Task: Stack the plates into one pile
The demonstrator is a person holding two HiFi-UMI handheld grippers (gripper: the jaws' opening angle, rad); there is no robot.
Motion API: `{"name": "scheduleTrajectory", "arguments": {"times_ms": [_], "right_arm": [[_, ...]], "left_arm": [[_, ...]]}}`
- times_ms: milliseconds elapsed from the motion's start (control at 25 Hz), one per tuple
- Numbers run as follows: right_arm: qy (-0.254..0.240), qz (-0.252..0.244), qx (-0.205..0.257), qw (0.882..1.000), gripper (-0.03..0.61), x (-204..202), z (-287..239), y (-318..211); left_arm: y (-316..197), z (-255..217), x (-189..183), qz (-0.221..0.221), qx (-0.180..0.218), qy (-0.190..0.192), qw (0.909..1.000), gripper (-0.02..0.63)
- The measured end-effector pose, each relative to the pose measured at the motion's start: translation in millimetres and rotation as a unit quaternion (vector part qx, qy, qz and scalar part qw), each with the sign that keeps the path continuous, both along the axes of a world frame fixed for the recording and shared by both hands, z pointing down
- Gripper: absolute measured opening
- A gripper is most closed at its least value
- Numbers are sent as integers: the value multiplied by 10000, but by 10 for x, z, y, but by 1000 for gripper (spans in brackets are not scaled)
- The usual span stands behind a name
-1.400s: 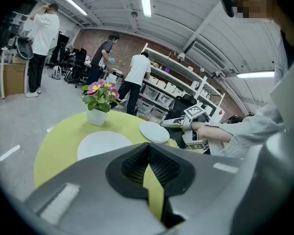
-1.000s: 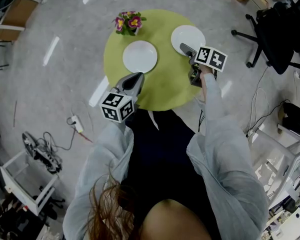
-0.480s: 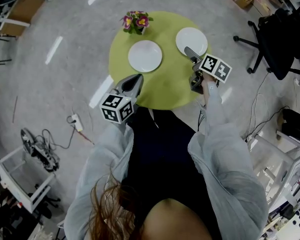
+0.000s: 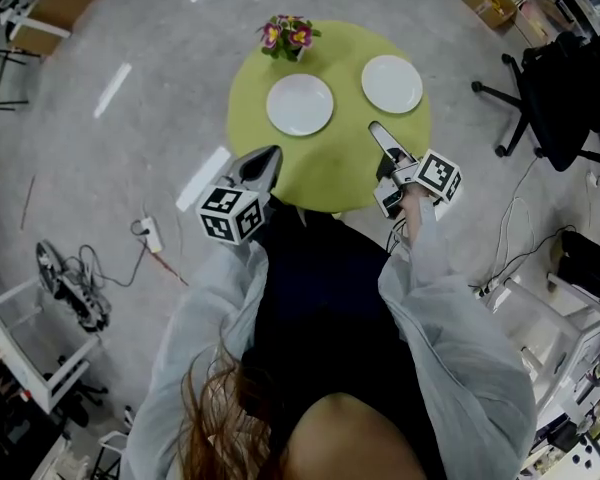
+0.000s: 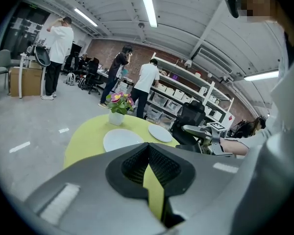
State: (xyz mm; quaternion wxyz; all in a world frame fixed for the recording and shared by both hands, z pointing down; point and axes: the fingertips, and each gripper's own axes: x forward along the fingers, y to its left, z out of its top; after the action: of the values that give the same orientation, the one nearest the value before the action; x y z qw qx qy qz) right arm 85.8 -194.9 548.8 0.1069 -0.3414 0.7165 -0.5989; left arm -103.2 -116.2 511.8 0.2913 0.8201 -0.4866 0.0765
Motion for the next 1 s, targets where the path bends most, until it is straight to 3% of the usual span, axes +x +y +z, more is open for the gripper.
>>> {"name": "scheduleTrajectory", "arguments": {"times_ms": [160,360,1000], "right_arm": [[-829,-222,-4,9963,393,-187,-63,95],[-1463,-274,-393,9881,370,-342,23,183],[-1255,-509,-857,9871,368,-879,381,52]], "left_arm": [[66,12,22,-28,-14,2,10000,12],[103,-13,-42,-249,-4,73,9997,12],[31,11,-436,-429,-185,15,9989,12]]}}
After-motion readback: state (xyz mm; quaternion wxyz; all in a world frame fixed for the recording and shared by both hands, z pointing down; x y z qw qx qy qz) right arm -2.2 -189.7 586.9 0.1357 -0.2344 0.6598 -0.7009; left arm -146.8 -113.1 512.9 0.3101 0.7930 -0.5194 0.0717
